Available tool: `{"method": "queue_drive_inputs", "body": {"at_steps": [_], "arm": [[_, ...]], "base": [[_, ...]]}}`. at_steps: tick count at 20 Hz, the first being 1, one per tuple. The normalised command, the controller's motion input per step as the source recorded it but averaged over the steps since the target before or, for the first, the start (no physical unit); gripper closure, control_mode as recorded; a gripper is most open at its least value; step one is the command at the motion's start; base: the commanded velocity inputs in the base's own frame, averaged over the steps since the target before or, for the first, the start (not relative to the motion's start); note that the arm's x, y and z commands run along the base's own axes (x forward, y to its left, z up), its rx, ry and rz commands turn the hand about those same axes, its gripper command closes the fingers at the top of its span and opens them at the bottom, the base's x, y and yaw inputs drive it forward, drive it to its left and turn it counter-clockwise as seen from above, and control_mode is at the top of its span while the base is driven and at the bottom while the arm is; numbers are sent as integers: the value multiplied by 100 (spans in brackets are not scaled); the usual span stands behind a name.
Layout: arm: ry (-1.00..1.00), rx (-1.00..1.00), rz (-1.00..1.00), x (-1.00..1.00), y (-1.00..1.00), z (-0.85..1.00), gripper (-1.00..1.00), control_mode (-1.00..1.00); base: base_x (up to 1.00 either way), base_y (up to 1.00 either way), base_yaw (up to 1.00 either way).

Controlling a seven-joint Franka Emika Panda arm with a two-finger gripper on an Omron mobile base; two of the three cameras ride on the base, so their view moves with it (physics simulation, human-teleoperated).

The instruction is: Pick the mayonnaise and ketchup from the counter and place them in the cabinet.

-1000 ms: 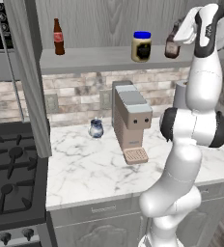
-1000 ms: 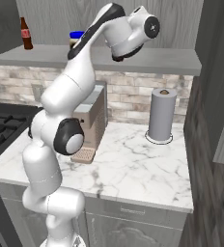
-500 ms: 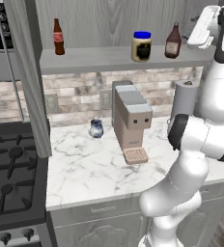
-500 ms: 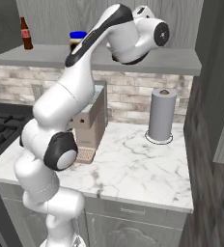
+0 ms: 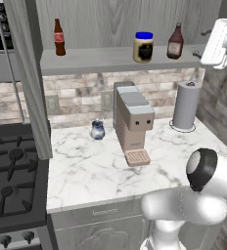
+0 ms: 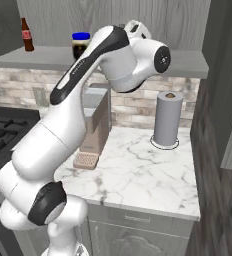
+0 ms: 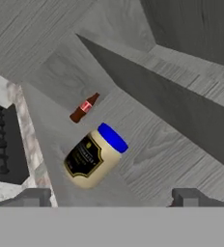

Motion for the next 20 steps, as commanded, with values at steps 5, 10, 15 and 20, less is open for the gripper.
{"method": "queue_drive_inputs", "body": {"at_steps": [5, 10, 15, 20], "arm": [[-2, 0, 0, -100, 62, -43, -100, -100], [0, 7, -3, -95, 57, -42, -100, -100], [2, 13, -10, -61, 38, -48, -100, -100], [10, 15, -15, -37, 26, -47, -100, -100]], "base": [[0, 0, 0], [0, 0, 0], [0, 0, 0], [0, 0, 0]]}}
